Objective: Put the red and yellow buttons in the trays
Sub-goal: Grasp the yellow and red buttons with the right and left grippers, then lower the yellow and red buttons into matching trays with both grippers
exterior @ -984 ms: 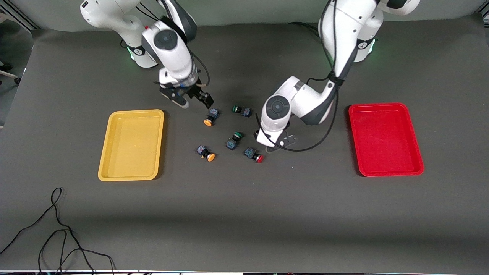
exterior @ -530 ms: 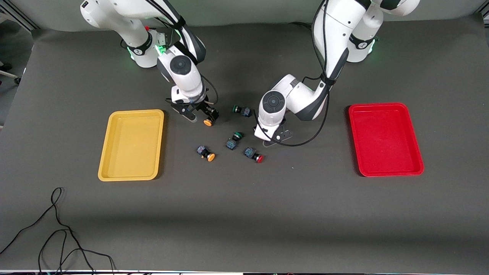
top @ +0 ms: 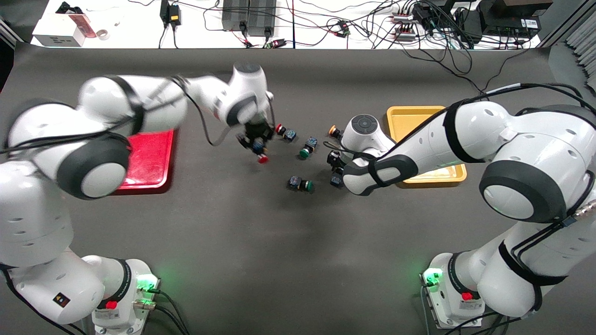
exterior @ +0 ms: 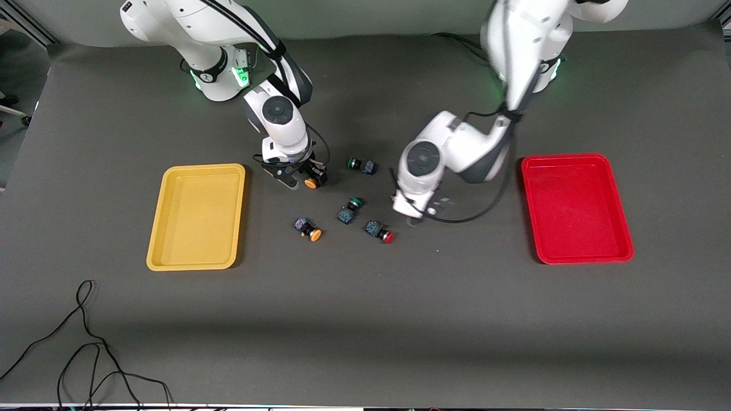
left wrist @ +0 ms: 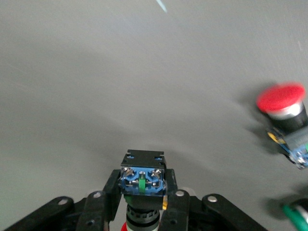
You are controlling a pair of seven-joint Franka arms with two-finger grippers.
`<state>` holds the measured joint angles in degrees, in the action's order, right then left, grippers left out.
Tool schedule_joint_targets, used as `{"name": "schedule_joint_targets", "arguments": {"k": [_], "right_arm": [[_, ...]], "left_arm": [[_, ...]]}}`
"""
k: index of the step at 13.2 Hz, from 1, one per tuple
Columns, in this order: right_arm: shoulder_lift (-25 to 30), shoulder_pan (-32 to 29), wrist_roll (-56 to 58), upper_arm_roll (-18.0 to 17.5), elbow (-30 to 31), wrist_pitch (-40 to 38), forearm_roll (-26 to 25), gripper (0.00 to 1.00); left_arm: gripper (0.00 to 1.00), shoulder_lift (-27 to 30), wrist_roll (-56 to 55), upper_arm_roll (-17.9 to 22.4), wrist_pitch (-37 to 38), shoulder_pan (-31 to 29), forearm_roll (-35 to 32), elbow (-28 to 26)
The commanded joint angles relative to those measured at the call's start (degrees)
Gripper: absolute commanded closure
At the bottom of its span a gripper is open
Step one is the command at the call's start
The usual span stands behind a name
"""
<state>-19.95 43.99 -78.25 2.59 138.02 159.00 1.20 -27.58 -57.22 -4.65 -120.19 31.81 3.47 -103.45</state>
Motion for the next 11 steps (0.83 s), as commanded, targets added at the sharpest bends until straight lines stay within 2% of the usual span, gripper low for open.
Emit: {"name": "schedule_joint_targets", "arguments": {"k": [1, 3, 6, 9, 11], "right_arm": [[-1.2, 0.5, -1.6, 0.2, -1.6, 0.6, -0.9, 0.86], [0.6, 0.4, -0.9, 0.2, -2.2, -0.8, -1.0, 0.89], [6.6, -0.2, 1.9, 0.5, -7.3, -15.1, -1.0, 0.9], [10.3, -0.2, 12.3, 6.3, -17.3, -33.5, -0.2, 0.9], [12.7, -0.2, 27.1, 13.5, -20.8, -41.3, 1.3, 0.9]], "left_arm": [[1.0, 10.6, 12.1, -0.3, 11.1, -8.3, -0.5, -4.0], [1.0, 16.7, 20.9, -0.1, 11.1, -12.5, -4.2, -11.5], [1.0, 18.8, 29.4, -0.1, 6.5, -20.7, -10.4, -19.9], [1.0, 17.7, 35.4, -0.1, -6.9, -27.6, -12.5, -28.6], [1.0, 16.9, 39.1, 0.0, -11.8, -30.0, -12.8, -32.2]]}}
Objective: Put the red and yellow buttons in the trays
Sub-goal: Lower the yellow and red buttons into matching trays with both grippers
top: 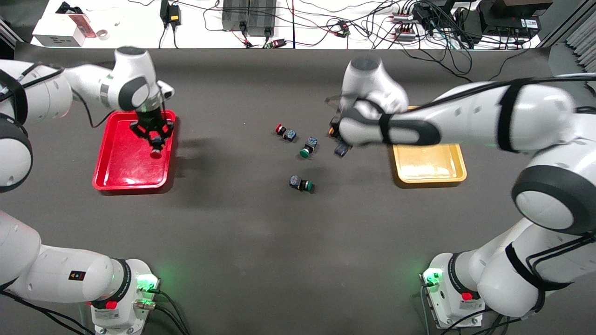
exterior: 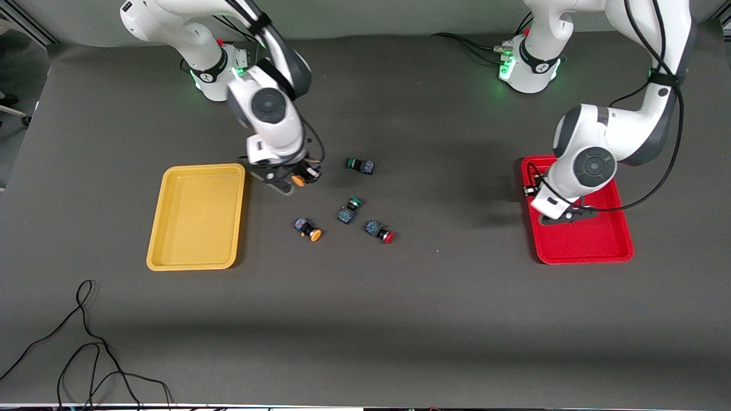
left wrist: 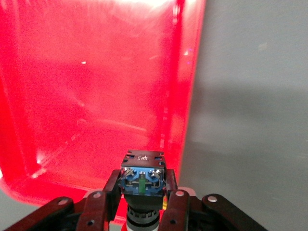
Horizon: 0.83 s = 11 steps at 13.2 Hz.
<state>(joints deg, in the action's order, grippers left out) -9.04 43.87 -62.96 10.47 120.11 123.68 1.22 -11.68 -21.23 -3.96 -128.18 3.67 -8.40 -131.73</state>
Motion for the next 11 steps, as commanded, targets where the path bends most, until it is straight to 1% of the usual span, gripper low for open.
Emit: {"name": "schedule_joint_targets", "arguments": {"k": [1, 3, 5, 6, 7, 8, 9, 10, 11], "right_arm": [[3.1, -0.1, 20.8, 10.2, -3.0, -7.1, 1.2, 0.9], [3.5, 0.0, 38.6, 19.6, -2.8, -7.1, 1.2, 0.9], [2.2, -0.1, 55.4, 28.4, -2.2, -5.2, 1.2, 0.9], [1.3, -0.2, 61.9, 31.8, -0.6, -2.7, 1.2, 0.9], [0.3, -0.4, 67.1, 33.9, 1.6, 1.8, 1.3, 0.9], [-1.7, -1.9, 71.7, 34.5, 3.7, 6.0, 2.1, 0.9], [-4.7, -3.6, 77.1, 34.5, 4.9, 8.9, 5.9, 0.9], [-8.8, -4.1, 83.9, 34.5, 4.8, 10.3, 10.8, 0.9], [-12.6, -5.4, 91.4, 34.5, 4.3, 11.1, 16.7, 0.9]], "left_arm": [[1.0, 1.1, 4.3, -0.7, -4.2, -3.0, -0.9, -4.5], [1.0, 1.0, 8.2, -0.7, -4.4, -5.5, -0.9, -4.7], [1.0, 0.3, 9.0, -0.7, -5.7, -7.4, -0.9, -5.5], [0.62, 0.1, 9.0, -0.7, -5.9, -7.5, -0.9, -5.7], [0.01, 0.1, 9.0, -0.7, -5.9, -8.6, -0.9, -5.8], [0.0, 0.3, 9.0, -0.8, -5.5, -8.6, -0.9, -5.7], [0.0, 0.8, 8.8, -1.0, -4.6, -8.3, -0.8, -5.2], [0.0, 1.1, 7.9, -1.4, -3.7, -8.0, -0.7, -4.7], [0.0, 1.1, 6.9, -1.9, -1.4, -6.5, 0.0, -3.1]]}}
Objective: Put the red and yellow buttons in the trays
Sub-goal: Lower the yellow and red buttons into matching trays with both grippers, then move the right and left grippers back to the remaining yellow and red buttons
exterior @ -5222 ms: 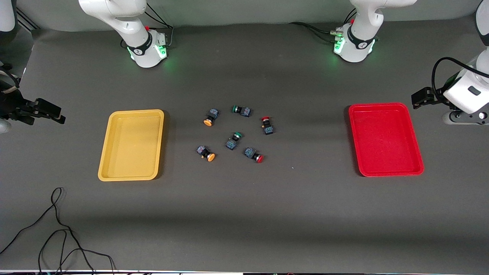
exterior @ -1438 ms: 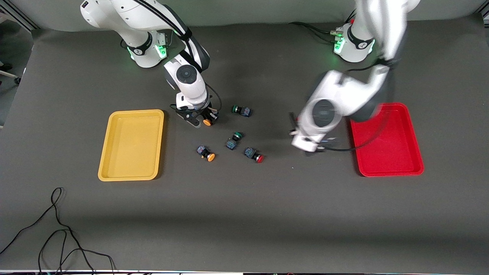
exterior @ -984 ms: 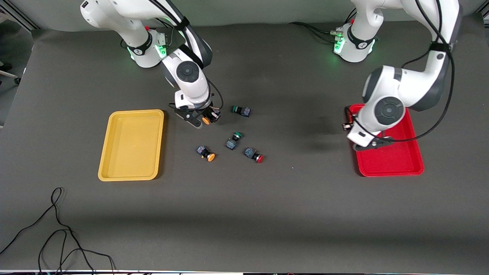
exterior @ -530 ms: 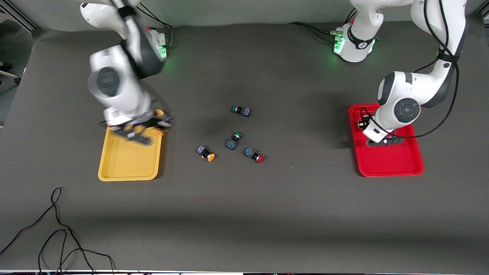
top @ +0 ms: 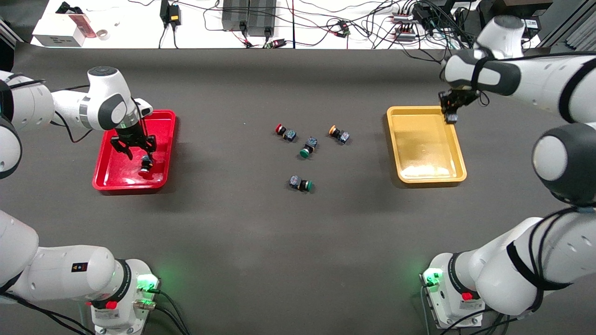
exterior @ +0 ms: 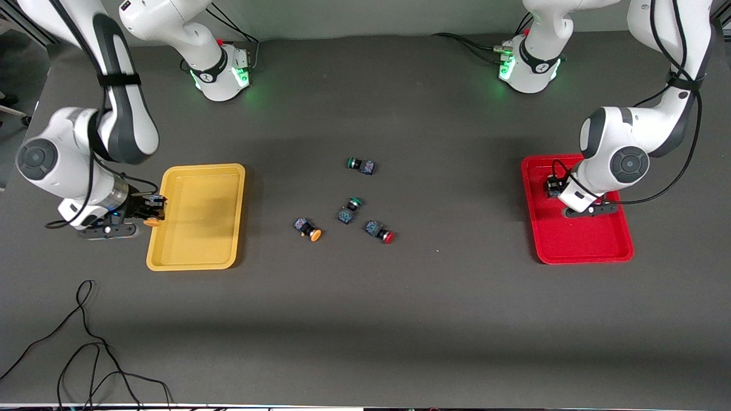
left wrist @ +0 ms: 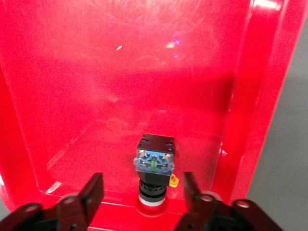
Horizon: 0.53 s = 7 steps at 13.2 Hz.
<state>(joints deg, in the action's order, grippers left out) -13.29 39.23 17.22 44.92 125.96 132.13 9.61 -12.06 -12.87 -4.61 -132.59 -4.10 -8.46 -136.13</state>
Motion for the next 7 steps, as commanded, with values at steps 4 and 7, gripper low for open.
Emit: {"name": "schedule_joint_targets", "arguments": {"k": [4, 7], "right_arm": [[-17.6, -1.5, 22.6, -0.4, -4.3, 3.3, 19.1, 0.9], [-17.6, -1.9, 21.7, -0.4, -5.3, 2.4, 19.4, 0.0]], "left_arm": [[0.0, -5.2, -19.2, -2.6, 17.2, 13.7, 8.1, 19.1], [0.0, -19.8, -35.3, -2.7, 27.0, 20.3, 18.4, 45.0]]}}
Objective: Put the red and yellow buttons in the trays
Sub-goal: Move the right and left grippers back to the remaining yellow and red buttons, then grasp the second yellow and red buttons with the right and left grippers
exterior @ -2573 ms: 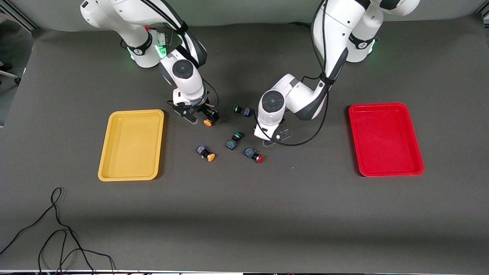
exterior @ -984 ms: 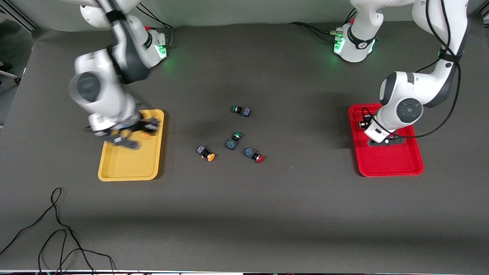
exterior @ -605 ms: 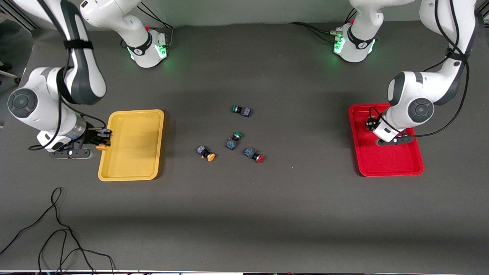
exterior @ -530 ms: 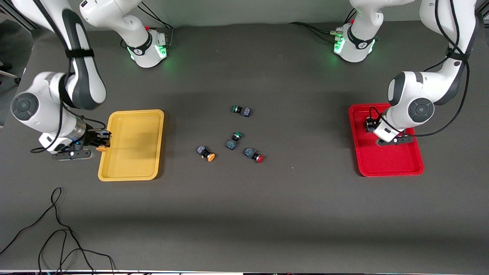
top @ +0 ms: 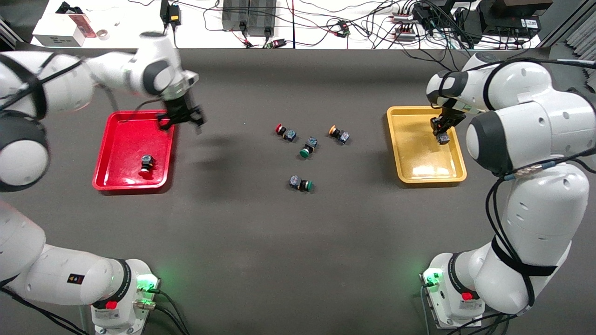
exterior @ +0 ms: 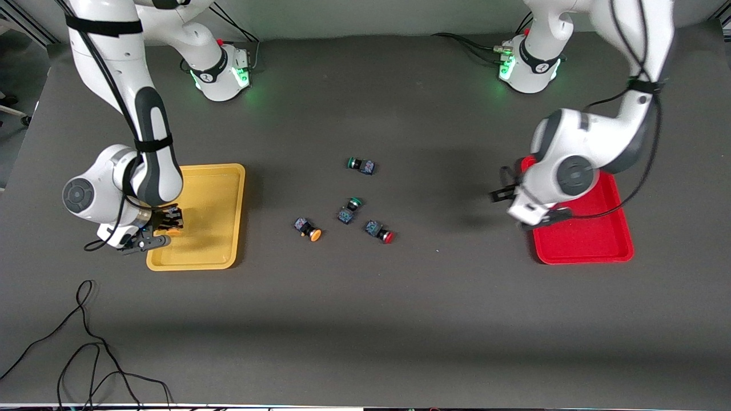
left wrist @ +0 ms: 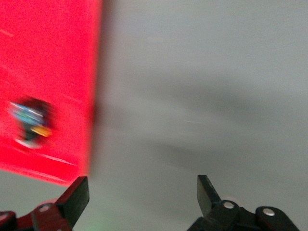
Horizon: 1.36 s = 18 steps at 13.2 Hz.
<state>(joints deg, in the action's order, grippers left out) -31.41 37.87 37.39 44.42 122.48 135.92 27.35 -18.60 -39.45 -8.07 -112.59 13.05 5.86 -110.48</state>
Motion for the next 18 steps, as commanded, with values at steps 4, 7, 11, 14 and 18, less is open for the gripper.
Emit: {"name": "schedule_joint_targets", "arguments": {"k": [4, 7, 11, 14, 18], "right_arm": [[4.6, 0.7, -3.8, 1.1, -6.0, -10.4, 1.1, 0.0], [6.4, 6.5, -18.4, 3.3, -12.6, -19.2, -2.6, 0.0], [7.2, 18.0, -49.0, 3.1, -14.4, -19.8, -2.7, 0.0], [4.6, 26.2, -64.9, 2.6, -15.8, -17.7, -1.3, 0.0], [2.9, 29.3, -57.9, 0.7, -15.6, -15.3, -0.7, 0.0]], "left_arm": [[0.0, -29.2, -29.9, 0.7, 4.8, 11.3, 7.0, 39.2], [0.0, -35.1, -42.4, -2.1, -0.4, 11.7, 9.1, 44.6], [0.0, -40.6, -47.7, -2.8, -3.2, 13.7, 8.9, 50.4], [0.03, -40.1, -47.4, -2.8, -3.6, 14.8, 8.3, 47.6], [0.26, -39.4, -46.9, -2.9, -4.8, 16.7, 5.9, 44.1]]}}
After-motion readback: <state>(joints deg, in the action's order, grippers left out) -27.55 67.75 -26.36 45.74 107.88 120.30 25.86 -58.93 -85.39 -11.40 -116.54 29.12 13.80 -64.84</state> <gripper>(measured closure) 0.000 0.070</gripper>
